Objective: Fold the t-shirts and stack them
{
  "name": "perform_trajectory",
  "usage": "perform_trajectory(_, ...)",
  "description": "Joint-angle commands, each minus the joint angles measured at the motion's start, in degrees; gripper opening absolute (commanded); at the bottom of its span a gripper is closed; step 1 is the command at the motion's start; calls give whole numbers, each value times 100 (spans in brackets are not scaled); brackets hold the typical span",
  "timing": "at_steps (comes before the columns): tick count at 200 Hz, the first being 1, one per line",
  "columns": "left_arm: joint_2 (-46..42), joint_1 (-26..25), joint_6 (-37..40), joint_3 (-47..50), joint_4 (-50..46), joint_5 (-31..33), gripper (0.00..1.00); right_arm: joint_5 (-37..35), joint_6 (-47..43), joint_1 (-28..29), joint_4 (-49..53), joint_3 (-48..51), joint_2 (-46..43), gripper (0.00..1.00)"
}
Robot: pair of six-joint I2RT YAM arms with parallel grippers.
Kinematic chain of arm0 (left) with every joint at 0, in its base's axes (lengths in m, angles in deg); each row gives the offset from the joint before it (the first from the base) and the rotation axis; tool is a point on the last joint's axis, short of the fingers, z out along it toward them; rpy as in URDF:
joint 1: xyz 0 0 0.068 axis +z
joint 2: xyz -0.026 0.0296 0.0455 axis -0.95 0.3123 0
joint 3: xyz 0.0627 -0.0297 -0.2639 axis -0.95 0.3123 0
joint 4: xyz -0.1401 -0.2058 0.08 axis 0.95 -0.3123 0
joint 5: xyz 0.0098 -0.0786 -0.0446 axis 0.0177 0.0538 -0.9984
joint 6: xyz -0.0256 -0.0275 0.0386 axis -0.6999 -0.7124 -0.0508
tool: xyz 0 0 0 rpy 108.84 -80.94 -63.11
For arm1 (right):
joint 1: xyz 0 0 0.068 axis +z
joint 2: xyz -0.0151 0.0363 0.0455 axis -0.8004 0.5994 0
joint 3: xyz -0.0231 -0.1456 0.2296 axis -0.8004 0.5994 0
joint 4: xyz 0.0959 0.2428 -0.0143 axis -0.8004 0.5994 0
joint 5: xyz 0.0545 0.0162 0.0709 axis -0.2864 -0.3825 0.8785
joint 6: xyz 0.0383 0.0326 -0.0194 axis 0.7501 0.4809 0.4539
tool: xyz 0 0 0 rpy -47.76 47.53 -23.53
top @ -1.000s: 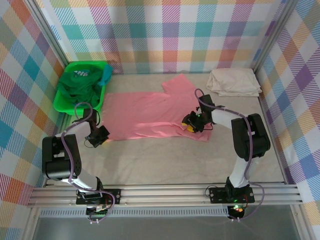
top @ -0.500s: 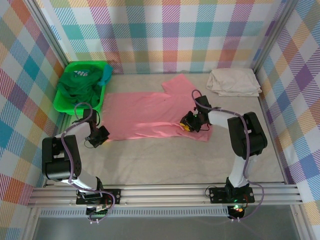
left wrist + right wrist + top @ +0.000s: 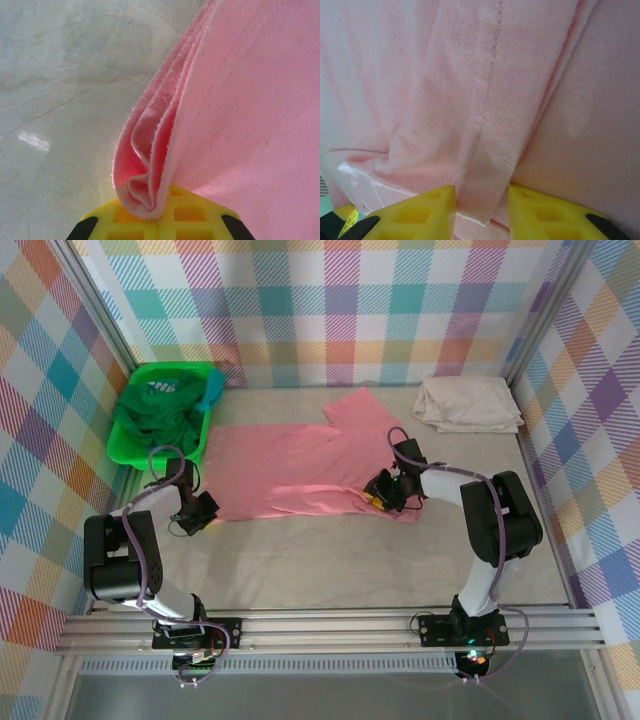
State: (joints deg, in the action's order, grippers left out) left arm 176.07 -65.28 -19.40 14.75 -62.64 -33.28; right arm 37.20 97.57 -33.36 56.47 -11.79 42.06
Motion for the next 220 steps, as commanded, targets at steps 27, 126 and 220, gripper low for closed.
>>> perform_trajectory(27,57,-2,57,205,3,-312,0,-142,145,127,-210,-386,328,23)
perform_trajectory(126,-5,-2,68,189,-20,-286,0,-851,-229,136,539,-1195,223,0)
perform_trajectory(220,80,-2,112,250,42,-234,0,-947,-1042,213,1994,-4276,2023,5)
